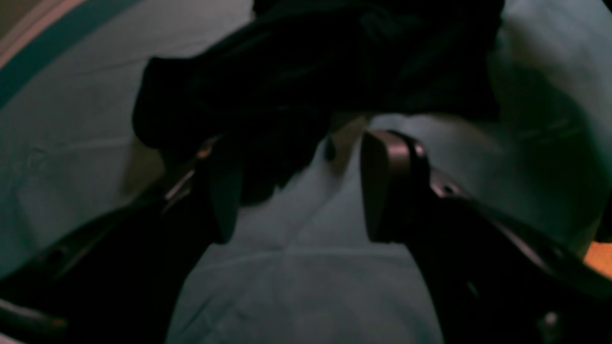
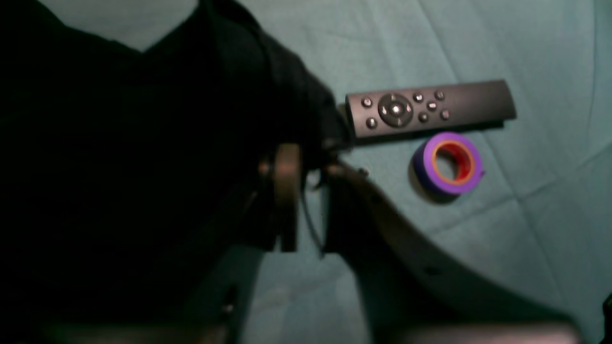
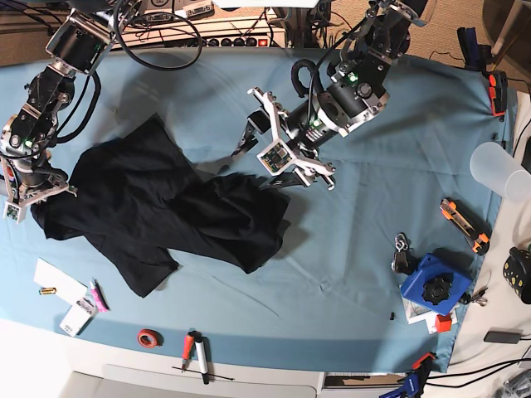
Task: Layout the t-shirt on the table in an organized manner, then fold the t-shirt properly
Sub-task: 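Lift and drag the black t-shirt with the right gripper, spreading it out, then move the left gripper over the shirt while the right gripper holds its edge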
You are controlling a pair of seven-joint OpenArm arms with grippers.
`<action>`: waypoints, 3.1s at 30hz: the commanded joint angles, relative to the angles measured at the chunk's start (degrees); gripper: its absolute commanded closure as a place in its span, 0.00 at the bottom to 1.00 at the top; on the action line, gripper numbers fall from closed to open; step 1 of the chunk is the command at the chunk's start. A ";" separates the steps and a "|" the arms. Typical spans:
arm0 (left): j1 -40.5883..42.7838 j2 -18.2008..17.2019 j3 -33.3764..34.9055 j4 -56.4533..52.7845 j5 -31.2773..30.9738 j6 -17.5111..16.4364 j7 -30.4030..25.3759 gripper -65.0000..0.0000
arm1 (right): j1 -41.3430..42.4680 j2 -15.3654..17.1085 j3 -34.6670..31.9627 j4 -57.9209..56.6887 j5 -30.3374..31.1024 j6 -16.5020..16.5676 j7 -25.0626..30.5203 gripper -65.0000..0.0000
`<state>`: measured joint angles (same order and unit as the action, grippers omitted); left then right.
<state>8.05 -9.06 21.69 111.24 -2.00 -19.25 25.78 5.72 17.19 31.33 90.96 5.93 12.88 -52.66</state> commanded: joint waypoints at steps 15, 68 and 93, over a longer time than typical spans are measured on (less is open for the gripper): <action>-0.59 0.44 -0.13 3.37 -0.52 3.52 13.33 0.41 | 0.44 5.42 5.44 15.34 18.03 4.90 -10.95 0.68; 2.73 0.33 -15.45 10.97 -12.22 0.44 16.55 0.41 | -19.37 1.86 18.16 28.81 6.54 11.41 -18.80 1.00; -22.03 1.90 1.77 -17.99 -4.35 3.80 6.73 0.41 | -29.00 1.68 23.87 27.41 10.71 14.25 -22.93 1.00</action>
<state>-12.93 -7.60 23.59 91.92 -5.82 -15.53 33.85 -23.05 17.80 54.63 117.64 17.04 27.29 -76.23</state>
